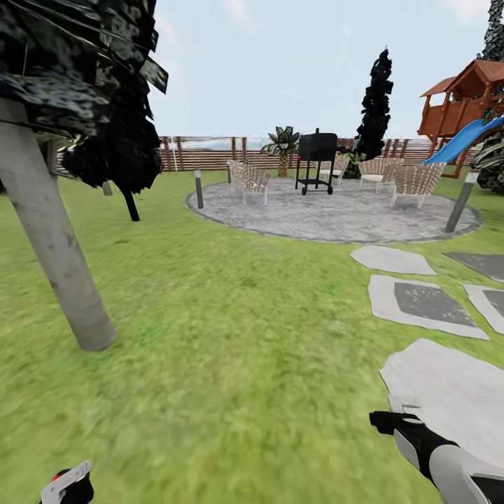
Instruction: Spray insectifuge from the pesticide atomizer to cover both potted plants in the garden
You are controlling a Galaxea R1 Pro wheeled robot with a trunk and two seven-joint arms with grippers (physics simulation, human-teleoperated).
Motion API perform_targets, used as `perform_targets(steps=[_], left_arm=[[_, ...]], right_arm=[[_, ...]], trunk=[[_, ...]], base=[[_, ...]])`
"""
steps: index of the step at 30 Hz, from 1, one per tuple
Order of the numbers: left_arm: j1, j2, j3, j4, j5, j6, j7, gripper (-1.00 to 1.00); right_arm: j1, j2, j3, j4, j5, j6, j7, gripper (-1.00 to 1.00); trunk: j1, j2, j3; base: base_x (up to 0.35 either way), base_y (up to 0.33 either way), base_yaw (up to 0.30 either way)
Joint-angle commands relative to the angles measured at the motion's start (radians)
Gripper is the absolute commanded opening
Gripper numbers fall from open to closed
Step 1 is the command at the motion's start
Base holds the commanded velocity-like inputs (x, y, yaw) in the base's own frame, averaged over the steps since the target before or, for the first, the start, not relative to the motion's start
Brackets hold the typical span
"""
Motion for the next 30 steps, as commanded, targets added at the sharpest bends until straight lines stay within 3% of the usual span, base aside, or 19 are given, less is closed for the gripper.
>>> perform_targets(steps=[1,30], left_arm=[[-0.001,0.0,0.008,0.0,-0.003,-0.003,-0.008,-1.0],[-0.001,0.0,0.008,0.0,-0.003,-0.003,-0.008,-1.0]], right_arm=[[0.0,0.0,-0.008,-0.001,0.004,0.002,-0.001,1.0],[0.002,0.0,-0.008,0.012,0.004,0.001,0.0,1.0]], trunk=[[0.0,0.0,-0.001],[0.0,0.0,-0.003]], base=[[0.335,0.0,0.0],[0.335,0.0,0.0]])
